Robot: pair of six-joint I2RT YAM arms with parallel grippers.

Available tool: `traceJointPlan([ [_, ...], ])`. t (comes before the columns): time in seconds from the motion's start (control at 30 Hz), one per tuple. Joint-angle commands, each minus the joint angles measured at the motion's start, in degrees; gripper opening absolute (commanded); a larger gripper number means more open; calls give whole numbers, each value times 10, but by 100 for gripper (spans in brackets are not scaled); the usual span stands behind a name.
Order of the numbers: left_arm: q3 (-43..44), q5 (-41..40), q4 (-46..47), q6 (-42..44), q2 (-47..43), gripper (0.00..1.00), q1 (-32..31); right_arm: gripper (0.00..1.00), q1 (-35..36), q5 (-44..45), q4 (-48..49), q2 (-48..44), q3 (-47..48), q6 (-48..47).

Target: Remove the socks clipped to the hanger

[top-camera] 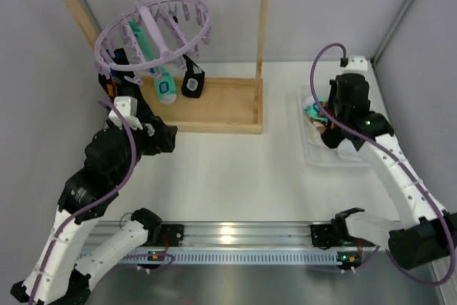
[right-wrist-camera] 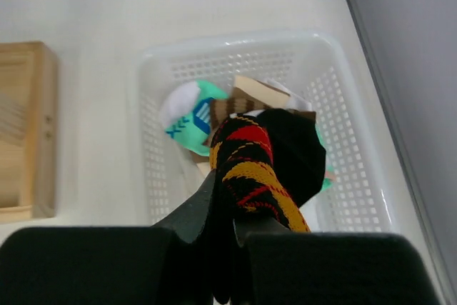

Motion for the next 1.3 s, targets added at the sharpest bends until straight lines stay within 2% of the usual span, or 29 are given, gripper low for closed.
traceJointPlan([
  [0.0,-44,-8,19,-11,-42,98,1,0,-57,-28,-64,90,45,-11],
  [0.03,-53,-18,19,-17,-50,98,1,0,-60,-35,-64,107,46,-8],
  [0.1,-66,-59,19,-30,-69,98,1,11,-63,-46,-55,146,38,2],
  [0.13,-76,-71,19,-32,-75,98,2,26,-63,-55,-52,156,30,11],
  [0.17,-78,-81,20,-29,-83,98,1,55,-64,-57,-54,164,28,16],
  [0.23,-83,-112,19,-24,-91,98,1,59,-63,-62,-57,170,25,23],
  [0.27,-86,-122,18,-21,-97,98,2,67,-62,-61,-54,166,25,24],
  [0.4,-103,-162,22,-39,-105,98,1,86,-60,-57,-54,103,32,26],
  [0.47,-118,-176,30,-52,-99,98,1,99,-52,-93,-39,71,26,18],
  [0.5,-120,-176,32,-55,-96,98,2,99,-41,-119,-6,34,7,12],
  [0.53,-121,-174,33,-58,-89,98,1,99,-36,-191,14,14,-7,13],
  [0.6,-117,-173,31,-65,-64,98,1,99,-33,-277,71,-45,-43,30],
  [0.63,-116,-176,32,-68,-55,98,1,99,-33,-345,132,-63,-83,37],
  [0.73,-129,-173,33,-80,-15,98,1,99,-33,-421,211,-103,-147,74],
  [0.83,-146,-180,38,-116,24,98,1,99,-33,-477,235,-104,-178,100],
  [1.03,-192,-279,114,-160,104,98,1,100,-33,-533,310,-110,-233,130],
  [1.13,-211,-267,174,-173,155,98,14,99,-33,-543,324,-115,-248,124],
  [1.27,-250,-245,281,-174,227,98,74,99,-33,-561,320,-125,-255,103],
])
